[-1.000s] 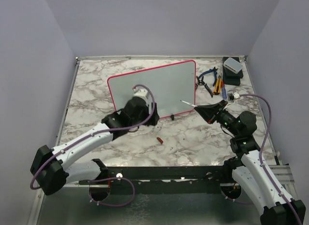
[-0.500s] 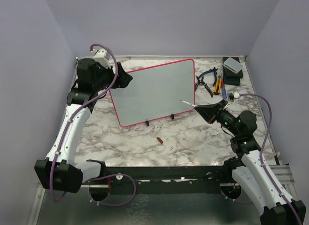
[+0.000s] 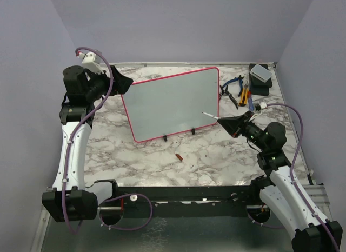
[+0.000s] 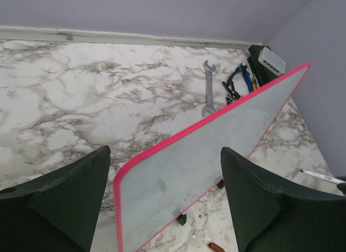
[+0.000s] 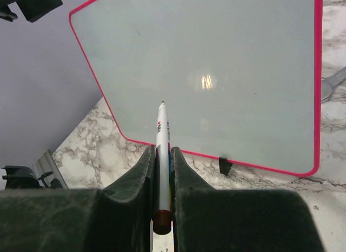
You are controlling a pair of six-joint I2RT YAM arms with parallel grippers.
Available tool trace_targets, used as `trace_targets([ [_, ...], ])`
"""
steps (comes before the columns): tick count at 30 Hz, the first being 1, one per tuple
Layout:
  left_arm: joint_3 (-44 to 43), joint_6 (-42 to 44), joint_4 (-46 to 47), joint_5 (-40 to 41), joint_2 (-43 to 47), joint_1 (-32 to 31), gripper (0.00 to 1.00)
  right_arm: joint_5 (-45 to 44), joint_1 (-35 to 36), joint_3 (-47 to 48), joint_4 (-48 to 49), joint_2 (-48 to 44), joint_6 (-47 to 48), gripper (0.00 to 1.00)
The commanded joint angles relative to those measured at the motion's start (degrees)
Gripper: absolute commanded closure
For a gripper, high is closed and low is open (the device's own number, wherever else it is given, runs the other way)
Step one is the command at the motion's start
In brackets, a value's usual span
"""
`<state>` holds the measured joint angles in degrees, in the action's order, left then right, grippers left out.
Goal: Write a sentence on the whiteboard
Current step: Move the whiteboard to the center of the board, then write a sentence on the whiteboard.
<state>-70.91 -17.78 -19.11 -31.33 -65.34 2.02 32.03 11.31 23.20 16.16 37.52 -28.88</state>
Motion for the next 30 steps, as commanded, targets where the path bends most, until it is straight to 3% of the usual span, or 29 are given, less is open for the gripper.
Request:
trace_targets([
  [1,1.35,-1.47,2.22,-2.16,0.5,4.41,0.16,1.1,0.38,1.91,0.97,0.01,0.64,0.99],
  [6,10.13,-3.13,10.77,-11.34,2.5,7.09,0.16,2.06,0.37,2.24,1.14,0.46,0.67,0.99],
  [14,20.24,-3.36,21.61,-14.6,4.15,7.65,0.17,6.8,0.45,3.86,2.89,3.65,1.64,0.99],
  [18,22.14,-4.22,26.34,-15.96,3.48,7.69,0.28,7.47,1.87,4.71,6.6,5.74,0.26,0.99],
  [21,22.92,-3.6,27.2,-16.21,2.33,8.01,0.38,4.75,6.07,6.52,8.52,8.99,0.94,0.99],
  [30,24.19,-0.42,25.58,-16.32,3.36,8.7,0.45,-12.1,22.93,15.96,16.04,23.86,4.79,0.99],
])
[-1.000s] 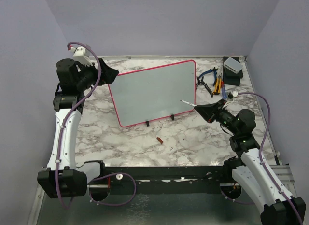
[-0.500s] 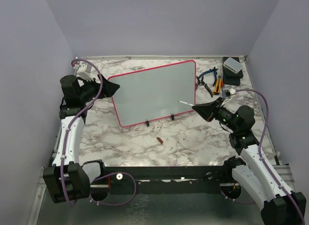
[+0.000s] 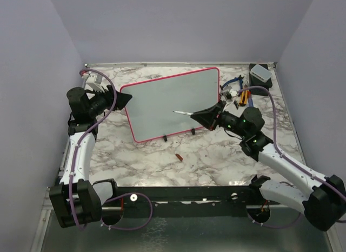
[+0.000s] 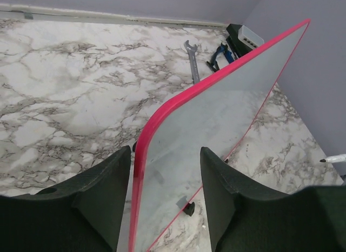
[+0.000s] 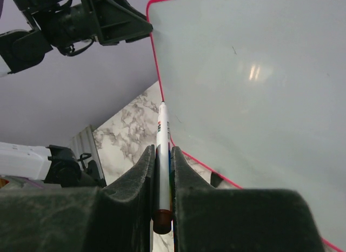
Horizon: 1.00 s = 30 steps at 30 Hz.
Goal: Write a sentence on the whiteboard
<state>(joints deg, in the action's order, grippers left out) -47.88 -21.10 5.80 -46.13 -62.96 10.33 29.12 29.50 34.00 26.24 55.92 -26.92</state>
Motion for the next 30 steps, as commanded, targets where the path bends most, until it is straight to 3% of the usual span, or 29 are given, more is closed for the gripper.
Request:
trace_targets([
  [1,1.18,3.49,0.01,-1.18,0.99,0.4,0.47,-10.73,6.18,7.02,6.19,7.64,3.7,0.99],
  [10,1.28,4.9,-1.58,0.57,0.87,0.4,0.61,-18.08,16.13,21.58,6.85,24.8,10.81,0.99],
  [17,1.28,4.81,-1.85,1.16,0.23,0.4,0.73,-19.9,19.37,28.78,6.68,32.86,13.38,0.99],
  [30,1.42,5.39,-1.94,1.48,-0.75,0.4,0.75,-21.33,20.16,33.85,6.63,38.46,15.73,0.99],
])
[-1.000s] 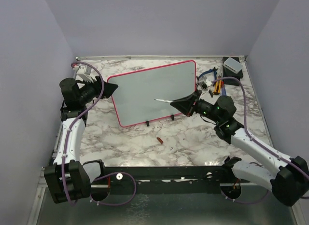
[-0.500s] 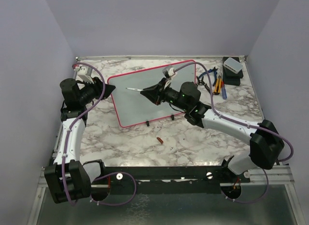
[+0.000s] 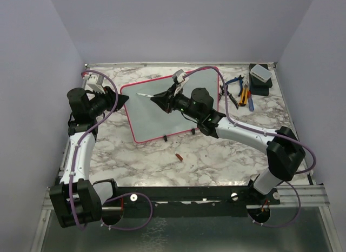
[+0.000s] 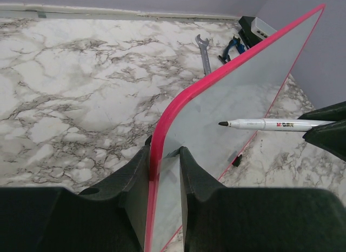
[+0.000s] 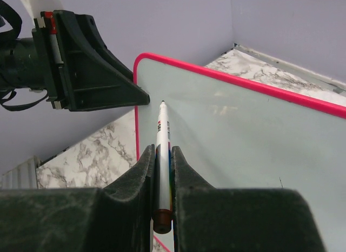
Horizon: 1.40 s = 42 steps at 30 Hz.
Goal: Write a sentence on the whiteboard
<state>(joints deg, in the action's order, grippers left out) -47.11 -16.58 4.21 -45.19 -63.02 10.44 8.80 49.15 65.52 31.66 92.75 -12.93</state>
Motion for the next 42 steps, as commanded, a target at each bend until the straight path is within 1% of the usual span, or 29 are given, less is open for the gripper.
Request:
trace_targets([
  [1,0.62,0.93,-0.34,0.54,-0.69,0.29,0.76,-0.79,0.59,2.68,1.21,2.03,1.83,1.0],
  [9,0.75,1.1,-0.43,0.5,-0.72,0.31,0.76,0.08,0.93,4.14,1.66,3.89,2.28,1.0],
  [17,0.85,1.15,-0.47,0.08,-0.56,0.3,0.78,-3.44,1.21,4.43,0.84,5.08,2.87,0.99],
  [31,0.97,1.22,-0.44,0.1,-0.26,0.24,0.79,-7.32,2.88,-2.19,-0.24,3.6,2.48,0.99],
  [38,0.92,1.29,-0.43,0.34,-0.26,0.3,0.79,-6.75,3.22,-3.07,-0.46,3.21,2.4,1.0],
  [42,0.93,1.39,-0.58,0.54,-0.26,0.29,0.79,-4.74,3.63,-3.72,0.73,1.13,2.73,0.99],
])
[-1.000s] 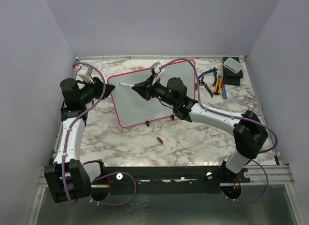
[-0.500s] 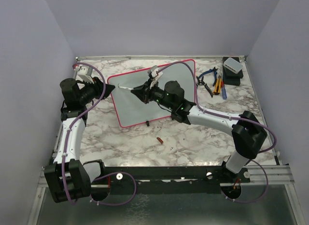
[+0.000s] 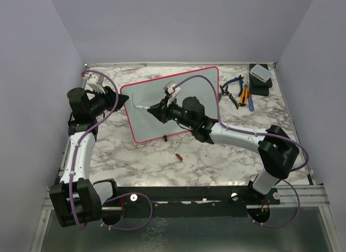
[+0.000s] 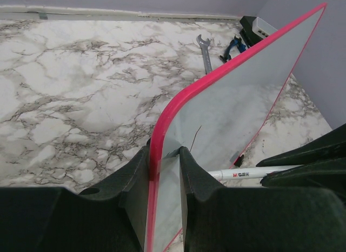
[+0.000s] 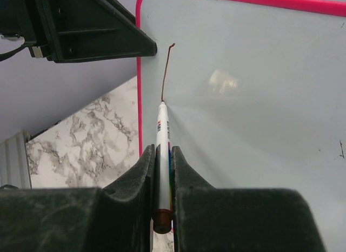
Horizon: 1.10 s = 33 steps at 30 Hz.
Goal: Write a sentence on the whiteboard
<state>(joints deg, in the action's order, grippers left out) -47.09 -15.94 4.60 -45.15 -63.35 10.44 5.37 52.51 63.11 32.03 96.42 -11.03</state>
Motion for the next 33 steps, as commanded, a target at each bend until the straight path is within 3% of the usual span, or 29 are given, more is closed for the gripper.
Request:
trace_targets([
  [1,0.91,0.78,-0.99,0.57,0.07,0.29,0.79,-0.56,0.35,-1.63,0.78,-3.26,0.89,1.0],
  [8,0.85,1.12,-1.43,1.02,0.07,0.29,0.79,-0.28,0.57,-2.68,3.12,-6.86,0.38,0.99],
  [33,0.74,1.29,-1.51,0.76,0.04,0.29,0.79,-7.95,0.57,3.82,-0.64,-0.08,1.41,0.99],
])
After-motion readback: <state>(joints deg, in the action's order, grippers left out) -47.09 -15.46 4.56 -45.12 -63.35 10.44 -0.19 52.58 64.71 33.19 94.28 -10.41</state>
